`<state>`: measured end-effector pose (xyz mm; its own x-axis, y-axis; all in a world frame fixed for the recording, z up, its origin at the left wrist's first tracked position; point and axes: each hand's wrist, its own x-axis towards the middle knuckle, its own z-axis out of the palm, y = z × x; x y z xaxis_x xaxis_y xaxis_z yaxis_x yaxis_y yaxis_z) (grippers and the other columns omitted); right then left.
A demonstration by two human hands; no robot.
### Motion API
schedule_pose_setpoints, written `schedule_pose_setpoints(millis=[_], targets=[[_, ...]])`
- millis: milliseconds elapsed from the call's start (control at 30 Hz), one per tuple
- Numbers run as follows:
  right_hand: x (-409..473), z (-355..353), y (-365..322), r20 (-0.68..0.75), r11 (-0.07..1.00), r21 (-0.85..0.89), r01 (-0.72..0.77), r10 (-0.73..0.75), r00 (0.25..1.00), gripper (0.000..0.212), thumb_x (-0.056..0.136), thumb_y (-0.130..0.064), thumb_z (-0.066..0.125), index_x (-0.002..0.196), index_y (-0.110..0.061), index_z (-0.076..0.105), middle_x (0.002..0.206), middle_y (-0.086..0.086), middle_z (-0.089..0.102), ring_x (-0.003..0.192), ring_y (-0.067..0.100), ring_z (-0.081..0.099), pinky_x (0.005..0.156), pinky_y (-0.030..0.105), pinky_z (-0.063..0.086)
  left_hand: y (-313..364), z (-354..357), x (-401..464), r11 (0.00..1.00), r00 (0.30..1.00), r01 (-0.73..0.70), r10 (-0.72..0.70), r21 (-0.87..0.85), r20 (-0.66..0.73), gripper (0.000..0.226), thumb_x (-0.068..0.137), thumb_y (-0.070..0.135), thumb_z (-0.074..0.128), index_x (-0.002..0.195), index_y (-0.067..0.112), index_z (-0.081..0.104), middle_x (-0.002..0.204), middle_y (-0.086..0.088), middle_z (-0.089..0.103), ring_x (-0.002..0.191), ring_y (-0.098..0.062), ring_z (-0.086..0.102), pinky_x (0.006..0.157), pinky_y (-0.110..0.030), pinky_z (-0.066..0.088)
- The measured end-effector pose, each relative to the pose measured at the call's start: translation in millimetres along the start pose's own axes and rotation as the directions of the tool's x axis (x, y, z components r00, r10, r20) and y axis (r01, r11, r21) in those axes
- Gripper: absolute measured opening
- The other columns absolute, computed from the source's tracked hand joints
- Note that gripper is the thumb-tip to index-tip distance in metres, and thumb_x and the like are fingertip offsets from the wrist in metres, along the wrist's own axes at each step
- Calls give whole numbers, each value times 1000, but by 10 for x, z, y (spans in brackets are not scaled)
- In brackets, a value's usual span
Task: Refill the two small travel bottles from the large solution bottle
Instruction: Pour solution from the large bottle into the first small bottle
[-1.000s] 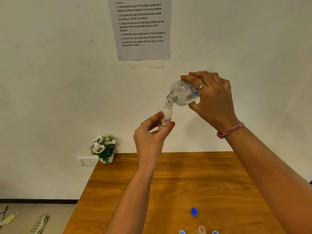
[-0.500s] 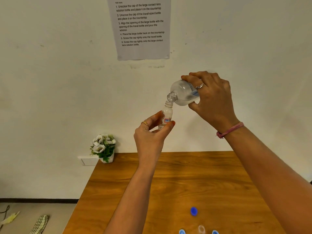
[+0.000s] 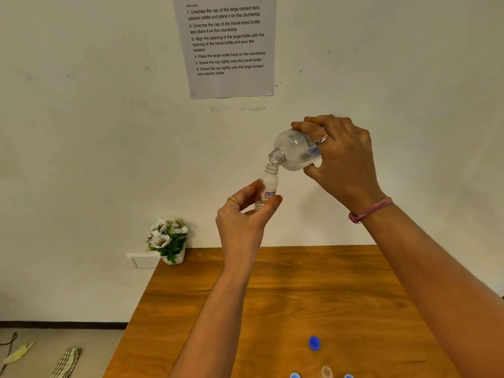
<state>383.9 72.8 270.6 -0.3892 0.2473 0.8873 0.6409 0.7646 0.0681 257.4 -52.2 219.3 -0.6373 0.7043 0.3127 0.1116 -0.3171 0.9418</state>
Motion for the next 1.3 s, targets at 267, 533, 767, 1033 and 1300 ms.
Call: schedule_pose_setpoints(millis=[267, 533, 767, 1033, 1300], targets=[[13, 5, 13, -3, 1000, -2, 3, -3, 1000, 64, 65, -14, 81, 124, -19, 57, 119, 8, 61, 109, 32, 56, 83, 47, 43, 23, 17, 9, 1000, 1000, -11, 11, -1, 3, 35, 72, 14, 81, 101, 29, 68, 92, 13, 70, 82, 8, 64, 63, -6, 47], [6, -5, 20, -2, 1000, -1, 0, 0, 1000, 63, 66, -15, 81, 124, -18, 57, 119, 9, 61, 110, 32, 56, 84, 48, 43, 5, 21, -2, 1000, 1000, -11, 11, 4, -10, 36, 72, 16, 81, 104, 27, 69, 96, 10, 71, 85, 3, 65, 63, -9, 49], [4, -23, 39, -14, 1000, -2, 6, -6, 1000, 63, 66, -16, 81, 124, -18, 56, 119, 9, 61, 109, 33, 56, 84, 48, 43, 14, 43, -18, 1000, 1000, -5, 5, -2, -4, 36, 72, 14, 81, 103, 28, 68, 95, 11, 71, 85, 5, 64, 64, -9, 49], [0, -41, 49, -19, 1000, -6, 14, -14, 1000, 64, 65, -15, 82, 124, -18, 56, 119, 9, 61, 109, 32, 56, 84, 48, 43, -7, 51, -30, 1000, 1000, -9, 9, 9, -14, 40, 72, 15, 81, 109, 20, 69, 97, 8, 72, 88, 0, 66, 65, -10, 50], [-7, -78, 42, -18, 1000, -9, 12, -12, 1000, 62, 67, -15, 79, 124, -21, 55, 119, 7, 60, 110, 29, 54, 84, 46, 42, 12, 58, -58, 1000, 1000, -11, 11, -1, -4, 38, 72, 14, 81, 107, 22, 69, 97, 9, 72, 88, 0, 66, 65, -10, 50]])
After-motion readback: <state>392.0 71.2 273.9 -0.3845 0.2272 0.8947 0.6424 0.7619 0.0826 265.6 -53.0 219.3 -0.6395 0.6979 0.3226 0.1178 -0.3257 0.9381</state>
